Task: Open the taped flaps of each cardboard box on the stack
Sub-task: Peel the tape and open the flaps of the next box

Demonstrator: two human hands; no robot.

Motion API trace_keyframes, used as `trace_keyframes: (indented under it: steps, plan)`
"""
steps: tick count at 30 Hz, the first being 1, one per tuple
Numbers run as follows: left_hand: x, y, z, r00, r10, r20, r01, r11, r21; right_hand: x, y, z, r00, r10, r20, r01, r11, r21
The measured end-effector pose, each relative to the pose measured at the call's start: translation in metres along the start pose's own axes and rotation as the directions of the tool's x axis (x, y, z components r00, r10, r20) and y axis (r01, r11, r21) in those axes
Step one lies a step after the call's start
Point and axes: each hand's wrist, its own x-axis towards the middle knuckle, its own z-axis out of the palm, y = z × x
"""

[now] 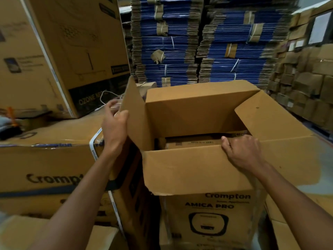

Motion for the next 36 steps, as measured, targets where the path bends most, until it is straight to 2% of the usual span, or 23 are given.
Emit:
trace_keyframes:
  steps: [2,4,5,7,8,11,13,15,16,19,21,23,27,29,32,33,35,36]
  plan:
    - [-0.014,-0.019,-0.005,0.962,-0.223,-0.160,0.216,0.974,-0.065,-0.001,-0.001,0.001,1.000,-0.007,-0.029,0.008,1.000,0.017]
    - [-0.025,-0.044,-0.002,0.896,-0.427,-0.123,0.409,0.900,-0.147,0.000,-0.002,-0.001,1.000,-0.009,-0.005,0.009,0.998,0.056]
    - [-0.031,-0.055,0.002,0.865,-0.501,-0.039,0.487,0.855,-0.178,0.000,-0.001,-0.002,1.000,-0.011,0.009,0.011,0.997,0.074]
    - [-0.044,-0.068,0.016,0.822,-0.557,0.120,0.570,0.807,-0.158,-0.001,0.002,-0.003,0.997,-0.004,0.077,-0.003,0.997,0.083]
    - [-0.048,-0.069,0.025,0.811,-0.568,0.137,0.584,0.800,-0.141,-0.003,0.003,-0.006,0.991,0.005,0.133,-0.016,0.997,0.076]
    - [-0.052,-0.071,0.048,0.810,-0.585,0.045,0.584,0.797,-0.153,0.001,0.011,-0.013,0.944,0.002,0.330,-0.035,0.995,0.096]
    - [-0.051,-0.070,0.056,0.825,-0.565,-0.030,0.562,0.824,-0.069,0.018,0.014,-0.018,0.836,0.023,0.548,-0.106,0.987,0.120]
    - [-0.055,-0.072,0.058,0.834,-0.551,-0.037,0.551,0.835,-0.015,0.040,0.019,-0.021,0.657,0.100,0.747,-0.243,0.966,0.084]
    - [-0.058,-0.073,0.056,0.842,-0.539,-0.042,0.539,0.842,0.001,0.050,0.018,-0.026,0.572,0.120,0.811,-0.264,0.964,0.043]
    - [-0.066,-0.075,0.050,0.848,-0.527,-0.050,0.528,0.849,0.024,0.069,0.018,-0.038,0.353,0.146,0.924,-0.255,0.965,-0.055]
    - [-0.072,-0.072,0.047,0.853,-0.520,-0.042,0.521,0.853,0.033,0.071,0.022,-0.038,0.264,0.207,0.942,-0.273,0.953,-0.132]
    - [-0.078,-0.072,0.045,0.859,-0.512,-0.034,0.513,0.858,0.035,0.069,0.032,-0.025,0.273,0.298,0.915,-0.298,0.930,-0.214]
    - [-0.089,-0.071,0.040,0.860,-0.509,-0.035,0.510,0.860,0.018,0.057,0.040,-0.001,0.341,0.455,0.823,-0.355,0.873,-0.335]
    - [-0.090,-0.071,0.039,0.861,-0.507,-0.039,0.507,0.862,0.016,0.057,0.031,-0.013,0.377,0.448,0.810,-0.253,0.892,-0.376]
    - [-0.083,-0.069,0.043,0.865,-0.500,-0.033,0.501,0.865,0.024,0.071,0.017,-0.037,0.491,0.381,0.783,-0.051,0.910,-0.411]
    - [-0.080,-0.068,0.045,0.871,-0.490,-0.031,0.491,0.871,0.029,0.076,0.015,-0.045,0.557,0.372,0.743,-0.026,0.901,-0.433]
    - [-0.074,-0.069,0.048,0.873,-0.487,-0.032,0.488,0.872,0.034,0.085,0.019,-0.066,0.700,0.375,0.608,-0.029,0.865,-0.501]
    - [-0.072,-0.068,0.049,0.870,-0.491,-0.031,0.492,0.870,0.034,0.087,0.028,-0.074,0.741,0.406,0.535,-0.082,0.845,-0.528]
